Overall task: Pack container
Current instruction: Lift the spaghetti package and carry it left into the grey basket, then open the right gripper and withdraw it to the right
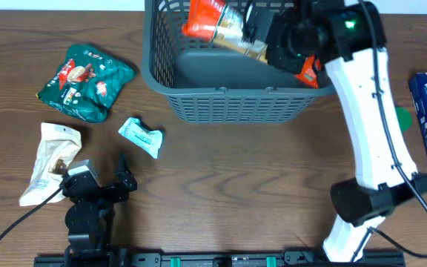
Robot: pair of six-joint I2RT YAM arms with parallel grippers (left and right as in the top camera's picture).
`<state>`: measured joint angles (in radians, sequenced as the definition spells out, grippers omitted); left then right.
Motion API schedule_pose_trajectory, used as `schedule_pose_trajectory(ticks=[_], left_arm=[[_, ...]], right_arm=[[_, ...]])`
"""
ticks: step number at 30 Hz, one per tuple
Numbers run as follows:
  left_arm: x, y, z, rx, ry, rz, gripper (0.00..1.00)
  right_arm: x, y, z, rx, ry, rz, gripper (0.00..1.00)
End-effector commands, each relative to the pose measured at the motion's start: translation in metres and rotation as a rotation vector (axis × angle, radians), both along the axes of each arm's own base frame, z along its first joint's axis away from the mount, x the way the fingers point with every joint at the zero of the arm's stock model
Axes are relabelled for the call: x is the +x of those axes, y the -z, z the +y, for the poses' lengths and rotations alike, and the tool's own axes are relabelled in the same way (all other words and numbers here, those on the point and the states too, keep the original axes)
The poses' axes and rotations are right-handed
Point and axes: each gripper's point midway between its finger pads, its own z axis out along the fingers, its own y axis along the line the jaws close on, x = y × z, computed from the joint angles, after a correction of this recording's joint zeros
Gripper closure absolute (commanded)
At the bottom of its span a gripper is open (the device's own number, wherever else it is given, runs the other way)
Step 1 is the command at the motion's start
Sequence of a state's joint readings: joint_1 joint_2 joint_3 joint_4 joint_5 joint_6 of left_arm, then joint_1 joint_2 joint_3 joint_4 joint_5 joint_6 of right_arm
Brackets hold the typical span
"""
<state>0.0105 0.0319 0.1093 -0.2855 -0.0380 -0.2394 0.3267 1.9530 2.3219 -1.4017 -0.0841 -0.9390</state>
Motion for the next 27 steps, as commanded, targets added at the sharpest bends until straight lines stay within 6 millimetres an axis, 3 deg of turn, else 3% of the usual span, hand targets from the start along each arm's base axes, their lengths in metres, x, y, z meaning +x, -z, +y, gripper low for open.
schedule_pose_trajectory(ticks=[1, 9, 16, 17, 19, 21, 27], left_arm=[[-0.002, 0.012, 0.004, 0.001, -0.022, 0.036, 0.02], [-0.002, 0.012, 0.004, 0.001, -0.022, 0.036, 0.01], [-0.002, 0.012, 0.004, 0.001, -0.022, 0.036, 0.01], [-0.002, 0.012, 0.004, 0.001, -0.022, 0.036, 0.01], [-0.002, 0.012, 0.004, 0.001, -0.022, 0.036, 0.01], [-0.002, 0.012, 0.004, 0.001, -0.022, 0.036, 0.02], [-0.002, 0.012, 0.004, 0.001, -0.022, 0.036, 0.01]], right_arm=[[-0.008, -0.009, 0.022, 0.073, -0.118, 0.001, 0.99], [-0.006, 0.022, 0.025, 0.050, -0.137, 0.094, 0.99], [-0.004, 0.024, 0.026, 0.049, -0.138, 0.095, 0.99], [-0.004, 0.024, 0.026, 0.051, -0.134, 0.095, 0.88], [-0.003, 0.024, 0.026, 0.057, -0.120, 0.098, 0.15], [-0.003, 0.024, 0.026, 0.060, -0.114, 0.100, 0.11], [0.004, 0.020, 0.028, 0.090, -0.074, 0.079, 0.09]])
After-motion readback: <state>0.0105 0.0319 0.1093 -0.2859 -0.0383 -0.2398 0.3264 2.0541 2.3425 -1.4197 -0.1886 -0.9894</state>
